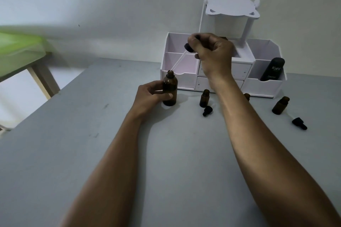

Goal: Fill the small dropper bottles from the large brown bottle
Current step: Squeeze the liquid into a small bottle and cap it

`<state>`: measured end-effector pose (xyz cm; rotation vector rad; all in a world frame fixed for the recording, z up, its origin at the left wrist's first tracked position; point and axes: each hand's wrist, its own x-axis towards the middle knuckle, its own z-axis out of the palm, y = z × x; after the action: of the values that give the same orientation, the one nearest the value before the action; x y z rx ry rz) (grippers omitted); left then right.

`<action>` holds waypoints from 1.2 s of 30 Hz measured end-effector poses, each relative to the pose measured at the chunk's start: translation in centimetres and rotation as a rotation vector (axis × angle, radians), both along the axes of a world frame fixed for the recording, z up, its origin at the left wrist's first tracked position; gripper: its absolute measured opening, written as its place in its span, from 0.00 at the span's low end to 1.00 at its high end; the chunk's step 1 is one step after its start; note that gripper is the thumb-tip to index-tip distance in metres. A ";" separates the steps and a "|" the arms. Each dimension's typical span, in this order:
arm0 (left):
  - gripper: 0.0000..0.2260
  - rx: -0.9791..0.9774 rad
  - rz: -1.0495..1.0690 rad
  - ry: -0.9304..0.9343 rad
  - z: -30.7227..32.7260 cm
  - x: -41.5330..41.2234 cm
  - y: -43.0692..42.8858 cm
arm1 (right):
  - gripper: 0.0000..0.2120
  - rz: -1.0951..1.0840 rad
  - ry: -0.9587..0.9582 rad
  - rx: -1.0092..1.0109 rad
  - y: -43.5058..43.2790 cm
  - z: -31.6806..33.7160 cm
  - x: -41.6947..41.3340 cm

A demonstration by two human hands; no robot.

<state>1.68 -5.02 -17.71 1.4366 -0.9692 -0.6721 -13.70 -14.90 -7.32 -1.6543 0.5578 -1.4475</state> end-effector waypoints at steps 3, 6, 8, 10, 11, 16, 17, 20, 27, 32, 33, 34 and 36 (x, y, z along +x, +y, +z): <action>0.23 0.009 0.000 -0.014 0.0 0.2 0.1 | 0.03 0.039 0.035 -0.037 0.4 0.0 0.6; 0.22 0.014 0.001 -0.025 -0.1 0.3 0.0 | 0.07 0.035 0.082 -0.066 0.5 -0.3 1.4; 0.21 0.021 0.000 -0.035 -0.1 0.3 0.0 | 0.08 0.042 0.128 -0.067 0.3 -0.8 1.8; 0.21 0.027 -0.008 -0.038 -0.1 0.4 0.0 | 0.09 0.051 0.208 -0.057 0.0 -1.5 2.2; 0.21 0.028 -0.011 -0.042 -0.1 0.4 0.0 | 0.09 0.051 0.257 -0.052 -0.1 -1.9 2.5; 0.20 0.025 -0.013 -0.067 -0.2 0.5 0.1 | 0.07 0.087 0.406 -0.003 -0.2 -3.6 3.0; 0.21 0.029 -0.012 -0.070 -0.2 0.6 0.2 | 0.07 0.089 0.427 0.002 -0.1 -3.8 3.1; 0.22 0.037 -0.019 -0.081 -0.2 0.6 0.2 | 0.09 0.078 0.456 0.000 -0.2 -4.1 3.1; 0.22 0.011 -0.033 -0.074 -0.3 0.7 0.3 | 0.07 0.053 0.383 -0.014 0.1 -4.4 3.4; 0.23 0.002 -0.043 -0.065 -0.4 0.8 0.4 | 0.06 0.019 0.347 -0.030 0.4 -4.4 3.6; 0.23 0.000 -0.046 -0.062 -0.4 0.9 0.4 | 0.06 0.014 0.346 -0.038 0.4 -4.4 3.6; 0.23 -0.004 -0.049 -0.059 -0.4 0.9 0.5 | 0.06 0.009 0.345 -0.046 0.5 -4.4 3.6; 0.23 -0.010 -0.049 -0.054 -0.5 0.9 0.4 | 0.06 0.002 0.347 -0.058 0.6 -4.4 3.6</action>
<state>2.54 -4.58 -18.17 1.4324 -1.0516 -0.6663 -10.11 -14.27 -11.73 -1.9677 0.7097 -1.1896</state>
